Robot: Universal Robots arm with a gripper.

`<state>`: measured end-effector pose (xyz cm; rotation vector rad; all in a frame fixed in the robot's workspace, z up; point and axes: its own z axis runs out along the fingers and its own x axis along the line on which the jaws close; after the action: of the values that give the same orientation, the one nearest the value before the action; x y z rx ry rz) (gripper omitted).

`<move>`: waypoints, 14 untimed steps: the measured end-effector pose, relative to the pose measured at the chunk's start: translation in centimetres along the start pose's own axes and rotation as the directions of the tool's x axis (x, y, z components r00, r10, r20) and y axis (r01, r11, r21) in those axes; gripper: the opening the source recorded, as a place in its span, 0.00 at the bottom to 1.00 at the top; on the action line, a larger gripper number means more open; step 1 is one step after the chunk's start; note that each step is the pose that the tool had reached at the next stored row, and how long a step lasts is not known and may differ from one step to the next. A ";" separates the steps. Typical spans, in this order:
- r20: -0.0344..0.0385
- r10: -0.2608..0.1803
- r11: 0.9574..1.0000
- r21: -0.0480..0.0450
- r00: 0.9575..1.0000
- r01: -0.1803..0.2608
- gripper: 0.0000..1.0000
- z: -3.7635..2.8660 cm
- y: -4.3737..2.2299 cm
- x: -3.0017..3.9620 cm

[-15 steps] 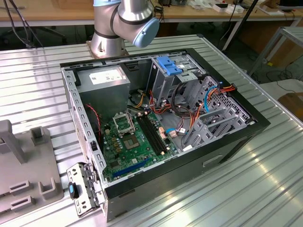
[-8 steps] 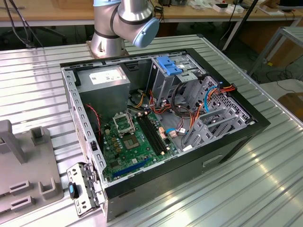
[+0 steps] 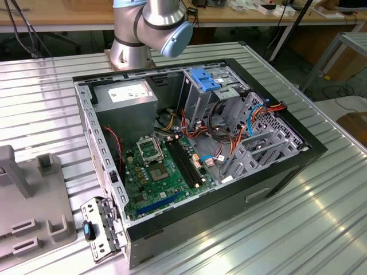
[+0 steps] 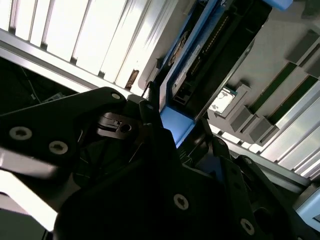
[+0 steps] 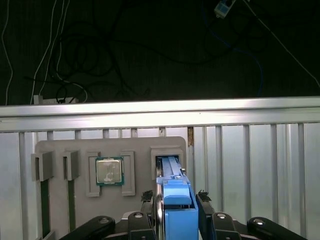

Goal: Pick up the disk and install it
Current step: 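Pick up the disk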

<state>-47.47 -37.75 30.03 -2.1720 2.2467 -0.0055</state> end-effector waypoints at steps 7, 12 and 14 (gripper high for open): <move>0.000 0.000 1.000 0.000 1.000 0.000 0.37 -0.34 -0.01 0.00; 0.000 0.000 1.000 0.000 1.000 0.000 0.37 -1.51 -0.02 -0.01; 0.000 0.000 1.000 0.000 1.000 0.000 0.37 -2.42 -0.03 -0.02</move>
<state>-47.48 -37.75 32.45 -2.1719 2.2468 -0.0056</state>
